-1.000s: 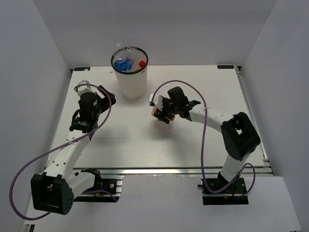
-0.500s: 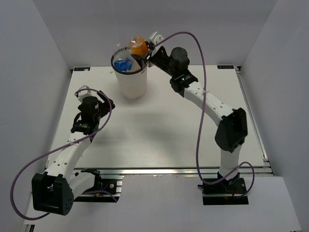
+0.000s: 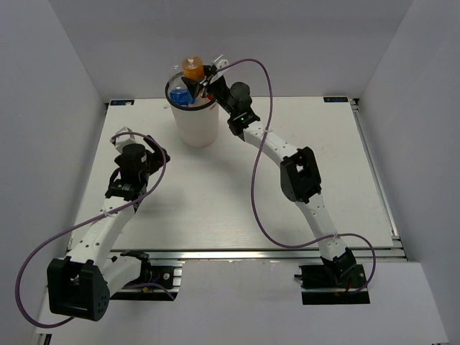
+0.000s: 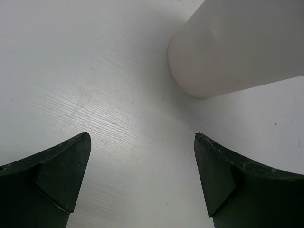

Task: Put the plastic bottles in the bin

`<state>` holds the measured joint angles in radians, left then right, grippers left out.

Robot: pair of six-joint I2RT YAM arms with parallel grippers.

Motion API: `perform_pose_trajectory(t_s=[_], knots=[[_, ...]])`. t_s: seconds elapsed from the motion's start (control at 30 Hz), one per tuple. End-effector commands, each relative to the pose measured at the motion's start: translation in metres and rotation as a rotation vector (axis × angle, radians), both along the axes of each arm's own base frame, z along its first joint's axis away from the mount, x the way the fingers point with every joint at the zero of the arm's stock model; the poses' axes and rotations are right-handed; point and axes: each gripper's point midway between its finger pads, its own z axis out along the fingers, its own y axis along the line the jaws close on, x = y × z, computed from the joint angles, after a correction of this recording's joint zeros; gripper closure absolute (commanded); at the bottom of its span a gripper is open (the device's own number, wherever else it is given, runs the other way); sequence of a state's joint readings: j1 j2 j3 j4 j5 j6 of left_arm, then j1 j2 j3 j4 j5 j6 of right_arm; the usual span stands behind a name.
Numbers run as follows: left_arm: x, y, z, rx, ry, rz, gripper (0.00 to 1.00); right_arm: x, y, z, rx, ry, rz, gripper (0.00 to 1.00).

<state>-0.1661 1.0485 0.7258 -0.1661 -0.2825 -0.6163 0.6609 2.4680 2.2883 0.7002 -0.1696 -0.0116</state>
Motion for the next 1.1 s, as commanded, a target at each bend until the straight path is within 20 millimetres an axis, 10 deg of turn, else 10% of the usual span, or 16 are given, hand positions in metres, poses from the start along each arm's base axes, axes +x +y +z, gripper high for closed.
perform_pose_trajectory(t_s=[0.0, 0.3, 0.6, 0.77, 0.9, 1.07], knots=[[-0.003, 0.005, 0.004, 0.023, -0.013, 0.016, 0.02, -0.019, -0.013, 0.066, 0.182, -0.112, 0.034, 0.40], [-0.005, 0.005, 0.004, 0.024, -0.022, 0.010, 0.02, -0.026, 0.002, 0.026, 0.081, -0.023, 0.092, 0.11], [-0.004, 0.004, 0.002, 0.020, -0.012, 0.005, 0.02, -0.034, -0.006, 0.040, 0.075, -0.045, 0.086, 0.11], [-0.002, 0.004, 0.013, 0.020, -0.036, 0.012, 0.02, -0.040, -0.013, 0.081, 0.092, -0.110, 0.069, 0.11], [0.000, 0.013, 0.030, 0.031, -0.042, 0.062, 0.02, -0.050, -0.056, 0.130, 0.100, -0.093, -0.008, 0.11], [0.004, 0.013, 0.053, 0.011, -0.103, 0.075, 0.02, -0.055, -0.152, 0.084, 0.009, 0.181, -0.238, 0.11]])
